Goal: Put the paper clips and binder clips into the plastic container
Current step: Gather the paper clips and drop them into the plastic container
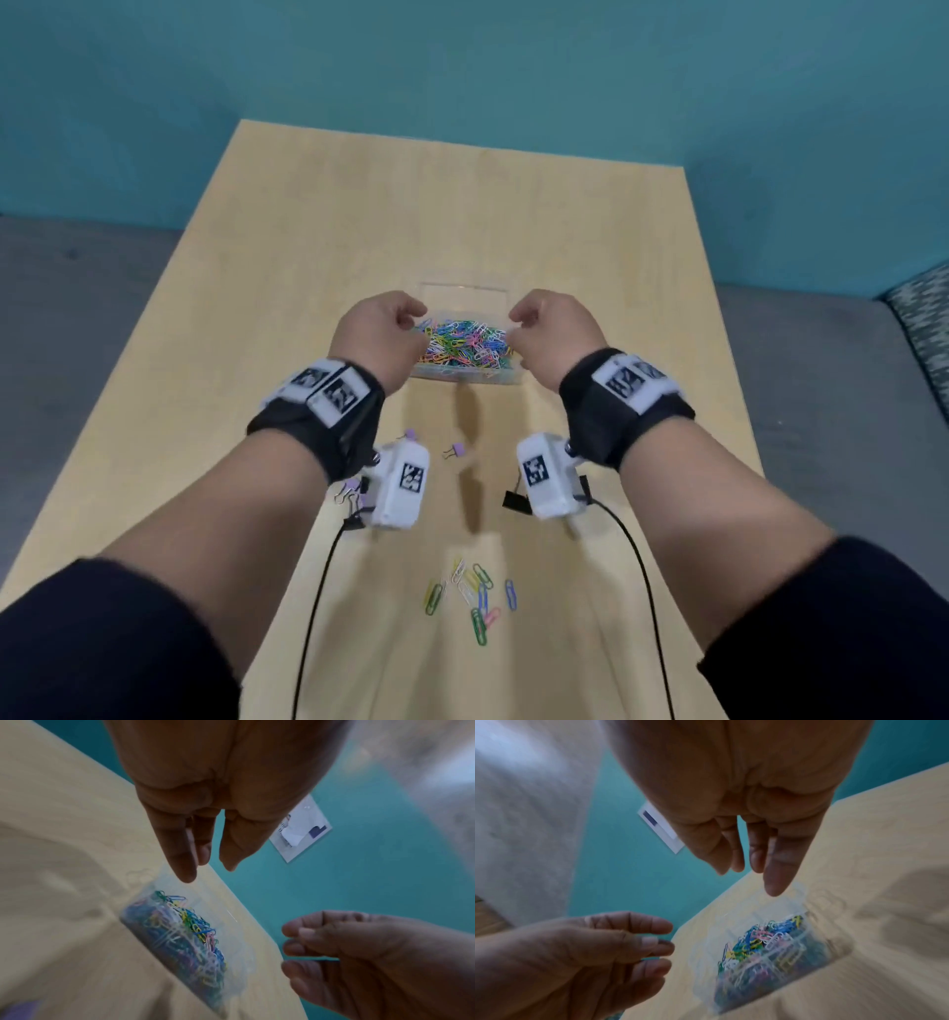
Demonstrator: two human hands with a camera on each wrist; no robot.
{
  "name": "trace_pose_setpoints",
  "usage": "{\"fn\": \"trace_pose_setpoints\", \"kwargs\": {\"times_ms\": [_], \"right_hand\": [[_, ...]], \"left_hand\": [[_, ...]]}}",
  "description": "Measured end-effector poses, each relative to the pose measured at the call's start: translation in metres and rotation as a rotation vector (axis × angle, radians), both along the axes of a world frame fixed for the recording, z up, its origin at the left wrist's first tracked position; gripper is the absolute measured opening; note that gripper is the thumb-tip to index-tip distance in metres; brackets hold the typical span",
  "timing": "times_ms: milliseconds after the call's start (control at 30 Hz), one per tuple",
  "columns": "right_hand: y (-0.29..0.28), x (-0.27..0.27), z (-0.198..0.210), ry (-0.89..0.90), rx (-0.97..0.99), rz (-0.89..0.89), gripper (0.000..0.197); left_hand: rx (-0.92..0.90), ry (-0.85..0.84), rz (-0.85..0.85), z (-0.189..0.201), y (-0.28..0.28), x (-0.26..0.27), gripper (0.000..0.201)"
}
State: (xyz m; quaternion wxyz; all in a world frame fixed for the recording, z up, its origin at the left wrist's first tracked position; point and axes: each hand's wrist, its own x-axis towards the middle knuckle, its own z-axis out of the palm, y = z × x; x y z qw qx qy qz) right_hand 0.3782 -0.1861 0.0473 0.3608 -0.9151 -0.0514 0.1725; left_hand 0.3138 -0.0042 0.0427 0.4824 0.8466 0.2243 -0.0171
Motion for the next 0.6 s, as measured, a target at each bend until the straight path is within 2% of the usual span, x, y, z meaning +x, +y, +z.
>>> {"fn": "trace_pose_setpoints", "kwargs": {"times_ms": [100,233,333,433,600], "right_hand": [[-0.033,-0.054,-0.008,0.006,0.013,0.045,0.013],[-0.072,-0.155,-0.035,0.231,-0.186,0.240,0.015],[-0.080,-0.210,-0.056,0.245,-0.269,0.233,0.015],[-0.071,-0.229,-0.064,0.141,-0.264,0.149,0.012],[-0.055,-0.228,-0.067,0.112,-0.356,0.129,0.010]], "left_hand": [[0.051,0.023,-0.048,-0.006,-0.002,-0.057,0.017],[0.165,0.341,-0.270,-0.037,-0.026,-0.153,0.016],[0.198,0.413,-0.279,-0.060,-0.048,-0.200,0.020],[0.284,0.328,-0.251,-0.067,-0.067,-0.215,0.018],[0.363,0.310,-0.257,-0.071,-0.079,-0.211,0.010]]}}
